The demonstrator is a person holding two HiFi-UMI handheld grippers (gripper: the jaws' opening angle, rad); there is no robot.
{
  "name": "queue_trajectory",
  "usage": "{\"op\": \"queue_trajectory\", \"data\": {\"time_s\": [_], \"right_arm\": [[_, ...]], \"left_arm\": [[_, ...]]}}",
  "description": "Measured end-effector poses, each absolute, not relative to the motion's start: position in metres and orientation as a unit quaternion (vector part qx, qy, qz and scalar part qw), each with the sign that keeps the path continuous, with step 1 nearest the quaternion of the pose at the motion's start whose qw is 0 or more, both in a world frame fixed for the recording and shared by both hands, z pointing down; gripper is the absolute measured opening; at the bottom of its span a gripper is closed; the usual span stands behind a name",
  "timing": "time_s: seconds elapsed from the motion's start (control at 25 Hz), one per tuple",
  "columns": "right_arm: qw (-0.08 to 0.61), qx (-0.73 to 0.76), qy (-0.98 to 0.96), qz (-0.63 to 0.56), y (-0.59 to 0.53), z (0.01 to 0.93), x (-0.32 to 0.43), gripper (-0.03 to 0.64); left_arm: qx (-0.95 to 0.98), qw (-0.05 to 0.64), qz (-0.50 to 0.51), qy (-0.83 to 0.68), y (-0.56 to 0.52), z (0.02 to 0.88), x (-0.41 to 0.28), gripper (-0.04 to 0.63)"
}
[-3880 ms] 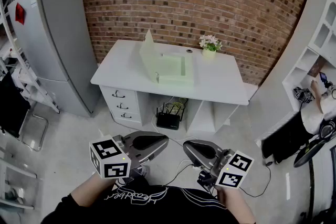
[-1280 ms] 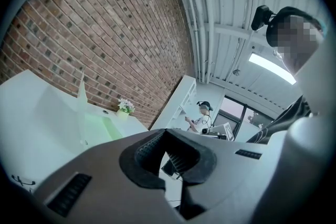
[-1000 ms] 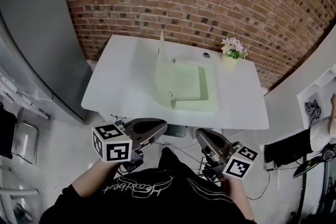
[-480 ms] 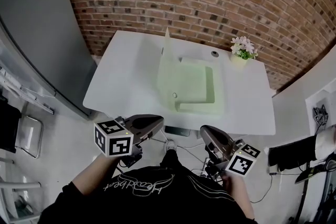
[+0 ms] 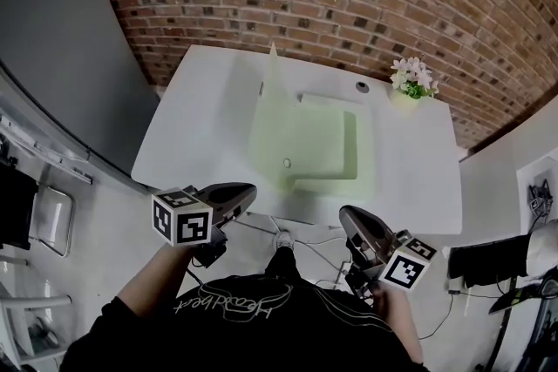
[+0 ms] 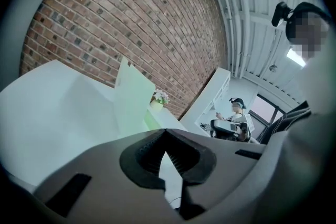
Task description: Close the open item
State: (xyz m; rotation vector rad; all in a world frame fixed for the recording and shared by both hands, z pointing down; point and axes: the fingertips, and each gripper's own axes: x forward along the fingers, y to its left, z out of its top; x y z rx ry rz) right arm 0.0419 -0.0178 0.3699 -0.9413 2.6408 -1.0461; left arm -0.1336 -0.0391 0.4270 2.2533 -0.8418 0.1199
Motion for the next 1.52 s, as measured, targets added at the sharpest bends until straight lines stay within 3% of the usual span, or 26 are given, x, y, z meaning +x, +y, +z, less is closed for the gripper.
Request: {"op": "queue_trajectory", "data": {"time_s": [0.52, 1.04, 1.32, 1.52], "right_arm": [[0.06, -0.321, 0.869, -0.372, -0.064, 0.391, 0.06, 0.003], [0.043, -0.356, 0.845, -0.396, -0.095, 0.427, 0.094, 0.003], [-0.01, -0.398, 0.83, -0.391, -0.116, 0.471, 0.125, 0.003], [0.003, -0.407, 0.81, -0.423, -0.132, 0.497, 0.147, 0.003]], "left_arm": [[0.838, 0.382, 0.039, -0.387, -0.104, 0.471, -0.167, 0.002], [0.829, 0.408, -0.02, -0.382, -0.137, 0.472, -0.159, 0.002], [0.831, 0.417, -0.033, -0.366, -0.145, 0.467, -0.153, 0.002], [0.832, 0.42, -0.038, -0.36, -0.149, 0.462, -0.153, 0.002]]}}
